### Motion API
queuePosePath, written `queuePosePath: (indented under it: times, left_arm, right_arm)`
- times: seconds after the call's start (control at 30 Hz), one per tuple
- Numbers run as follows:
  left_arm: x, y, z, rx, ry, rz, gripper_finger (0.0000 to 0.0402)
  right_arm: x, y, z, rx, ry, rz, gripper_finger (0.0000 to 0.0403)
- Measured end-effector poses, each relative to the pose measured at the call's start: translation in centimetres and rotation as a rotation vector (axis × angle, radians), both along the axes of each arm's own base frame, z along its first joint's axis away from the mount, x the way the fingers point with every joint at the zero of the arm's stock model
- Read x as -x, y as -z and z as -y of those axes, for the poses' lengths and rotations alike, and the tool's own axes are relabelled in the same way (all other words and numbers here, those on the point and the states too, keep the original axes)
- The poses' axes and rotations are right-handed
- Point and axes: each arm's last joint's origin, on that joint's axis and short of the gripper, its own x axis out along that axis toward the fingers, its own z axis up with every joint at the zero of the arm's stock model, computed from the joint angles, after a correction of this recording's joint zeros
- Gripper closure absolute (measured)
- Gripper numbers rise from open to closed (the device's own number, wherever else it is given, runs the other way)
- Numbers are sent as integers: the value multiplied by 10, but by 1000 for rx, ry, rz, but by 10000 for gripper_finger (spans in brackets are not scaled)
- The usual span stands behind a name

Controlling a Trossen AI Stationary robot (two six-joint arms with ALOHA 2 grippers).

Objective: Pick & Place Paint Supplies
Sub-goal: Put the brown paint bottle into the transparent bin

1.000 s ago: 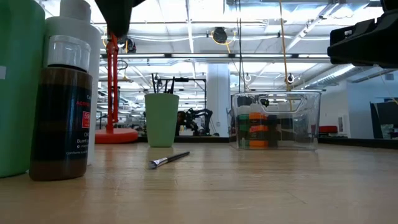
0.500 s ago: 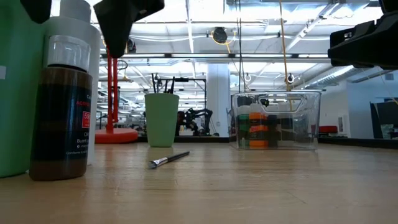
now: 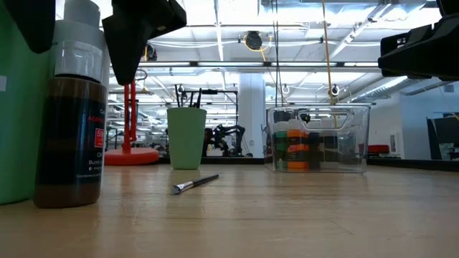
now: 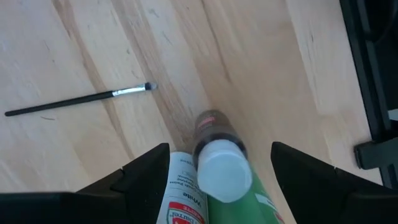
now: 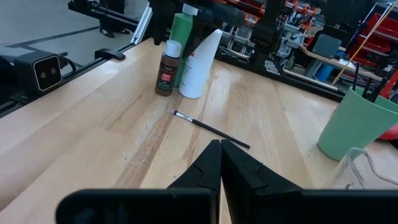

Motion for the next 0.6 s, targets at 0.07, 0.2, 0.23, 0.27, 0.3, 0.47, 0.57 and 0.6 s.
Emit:
queuePosePath:
  times: [0.07, 0.2, 0.23, 0.27, 0.3, 0.47, 0.57, 0.6]
  left_arm:
    - [0, 0, 0, -1, 0, -1, 124]
    - [0, 0, 0, -4, -1, 0, 124]
    - [0, 0, 0, -2, -4, -3, 125]
    - [0, 1, 0, -1, -5, -7, 127]
    - [1, 1, 0, 3, -4, -13, 129]
    - [3, 1, -1, 6, -23, -44, 156]
    - [3, 1, -1, 7, -30, -45, 172]
    - [3, 1, -1, 7, -30, -45, 177]
  right_arm:
    - [0, 0, 0, 2, 0, 0, 399]
    - [0, 0, 0, 4, 0, 0, 399]
    - [0, 0, 0, 5, 0, 0, 399]
    - [0, 0, 0, 5, 1, 0, 399]
    - [0, 0, 0, 5, 1, 0, 399]
    - [0, 0, 0, 5, 1, 0, 399]
    - [0, 0, 0, 5, 2, 0, 399]
    - [0, 0, 0, 5, 2, 1, 399]
